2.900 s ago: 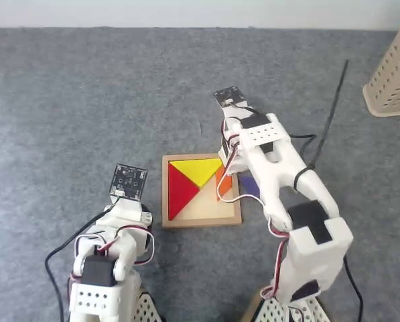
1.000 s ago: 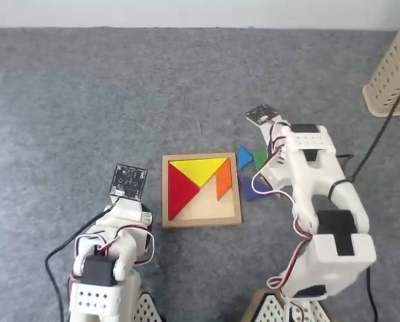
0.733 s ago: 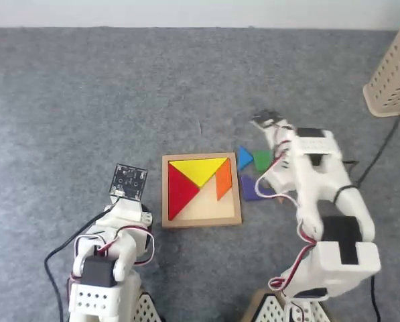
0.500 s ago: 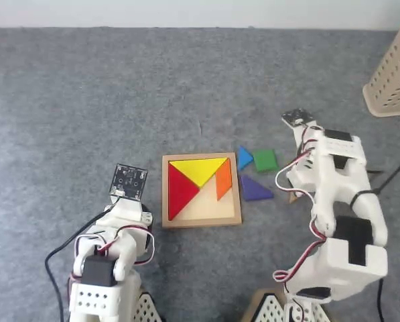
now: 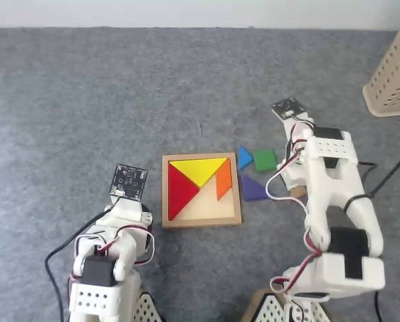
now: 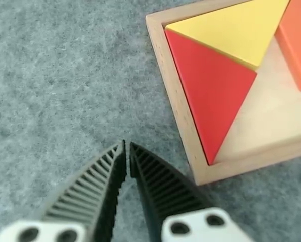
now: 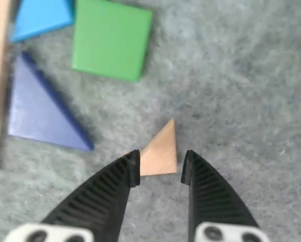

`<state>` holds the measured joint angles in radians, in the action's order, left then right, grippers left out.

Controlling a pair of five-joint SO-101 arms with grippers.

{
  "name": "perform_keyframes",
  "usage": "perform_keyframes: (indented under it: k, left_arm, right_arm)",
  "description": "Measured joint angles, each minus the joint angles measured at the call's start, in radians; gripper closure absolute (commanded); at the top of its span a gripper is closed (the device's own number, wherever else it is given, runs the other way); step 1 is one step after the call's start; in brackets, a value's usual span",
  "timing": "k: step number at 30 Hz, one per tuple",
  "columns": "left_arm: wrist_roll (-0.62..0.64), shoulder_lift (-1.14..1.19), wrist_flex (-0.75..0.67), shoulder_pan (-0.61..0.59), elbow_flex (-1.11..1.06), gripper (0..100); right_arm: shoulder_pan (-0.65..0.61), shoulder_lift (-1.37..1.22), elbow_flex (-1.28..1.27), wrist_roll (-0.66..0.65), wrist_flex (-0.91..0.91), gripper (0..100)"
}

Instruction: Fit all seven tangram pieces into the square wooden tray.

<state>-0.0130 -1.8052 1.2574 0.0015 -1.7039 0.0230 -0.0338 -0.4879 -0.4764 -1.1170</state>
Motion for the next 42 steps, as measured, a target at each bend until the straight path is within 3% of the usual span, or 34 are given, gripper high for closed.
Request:
perform_keyframes:
  k: [12, 26, 32, 36, 42]
  left_arm:
    - [0.0, 0.0, 0.0, 0.0, 0.0, 99]
    - [0.0, 0.0, 0.0, 0.0, 0.0, 99]
    - [0.0, 0.0, 0.0, 0.0, 0.0, 99]
    - [0.0, 0.0, 0.0, 0.0, 0.0, 99]
    - [0.0, 0.0, 0.0, 0.0, 0.0, 99]
  right_arm:
    - [0.046, -0.107, 0.009, 0.002, 0.026, 83.9]
    - [-0.11, -0.126, 0.021, 0.038, -0.049, 83.5]
    - [-0.16, -0.147, 0.017, 0.061, -0.063, 71.3]
    - [-0.169, -0.146, 0.009, 0.063, -0.078, 77.8]
    - [-0.155, -0.147, 0.023, 0.124, -0.074, 99.8]
